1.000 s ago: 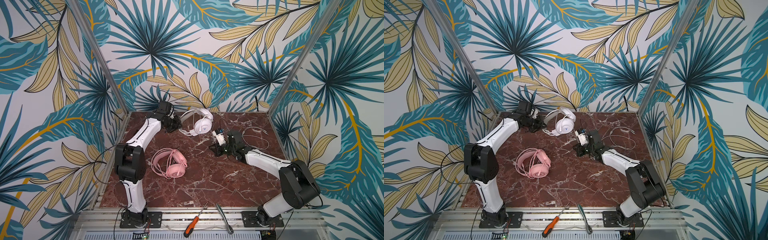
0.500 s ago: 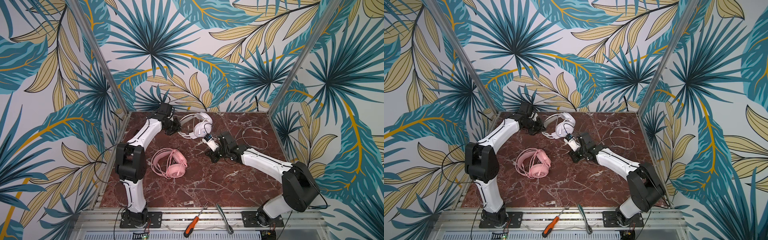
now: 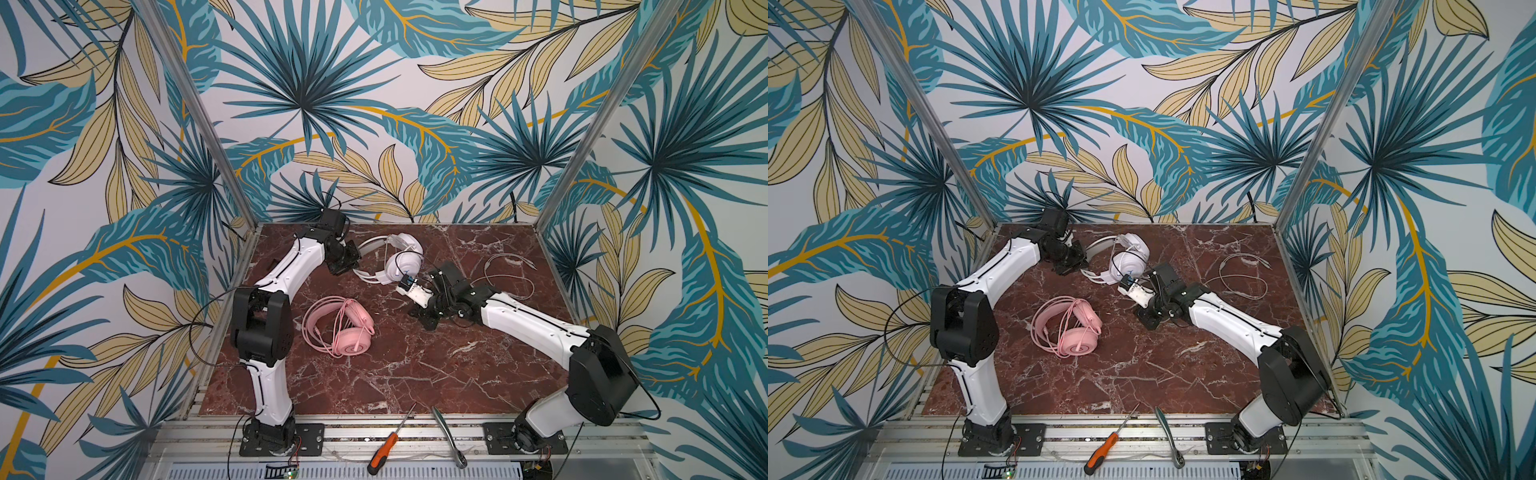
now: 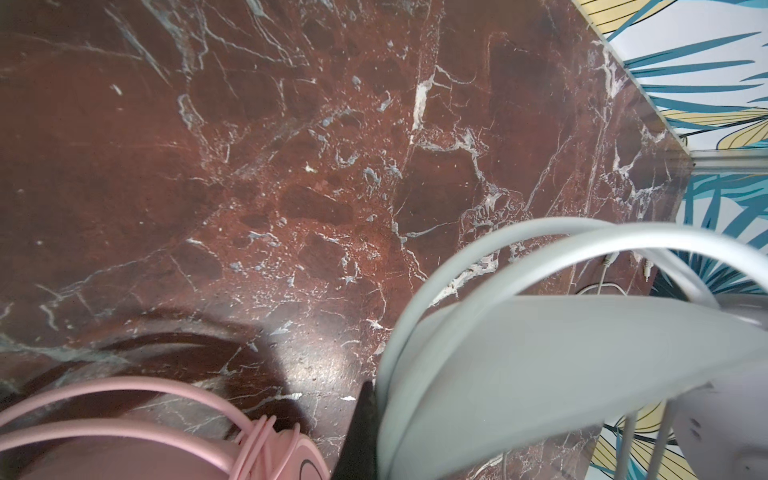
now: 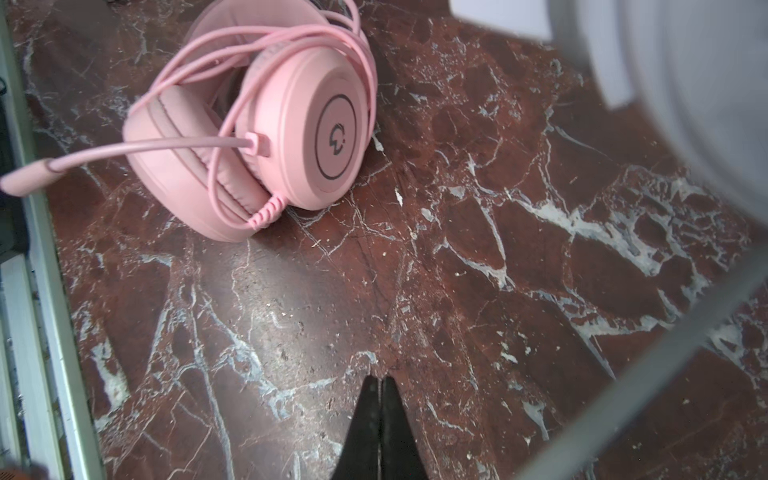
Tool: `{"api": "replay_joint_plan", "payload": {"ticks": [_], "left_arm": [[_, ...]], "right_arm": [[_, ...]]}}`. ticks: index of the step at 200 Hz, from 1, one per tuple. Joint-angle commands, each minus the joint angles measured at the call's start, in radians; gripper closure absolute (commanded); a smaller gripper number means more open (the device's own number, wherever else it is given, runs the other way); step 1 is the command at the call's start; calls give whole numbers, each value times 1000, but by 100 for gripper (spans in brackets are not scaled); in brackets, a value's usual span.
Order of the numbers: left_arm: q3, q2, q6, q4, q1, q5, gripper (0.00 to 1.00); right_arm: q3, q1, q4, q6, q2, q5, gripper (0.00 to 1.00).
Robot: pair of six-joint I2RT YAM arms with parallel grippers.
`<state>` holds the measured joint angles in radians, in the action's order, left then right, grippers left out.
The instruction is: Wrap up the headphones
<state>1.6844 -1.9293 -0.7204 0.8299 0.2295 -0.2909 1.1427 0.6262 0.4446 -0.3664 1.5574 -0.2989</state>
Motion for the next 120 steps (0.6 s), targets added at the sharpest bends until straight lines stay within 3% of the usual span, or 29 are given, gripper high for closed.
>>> {"api": "replay_joint_plan", "payload": {"ticks": [1,71,120], "left_arm": [[12,0,-142,-131,-27,113,100],[-1,14,-168,-132,-28,133,100],[-19,52,-179,-133,-44,145,100]], "right_arm": [[47,40,209,-87,28,-110,100],[109,64,198,-76,90,-87,100],[-82,62,-15,84,15,-2,99]]}}
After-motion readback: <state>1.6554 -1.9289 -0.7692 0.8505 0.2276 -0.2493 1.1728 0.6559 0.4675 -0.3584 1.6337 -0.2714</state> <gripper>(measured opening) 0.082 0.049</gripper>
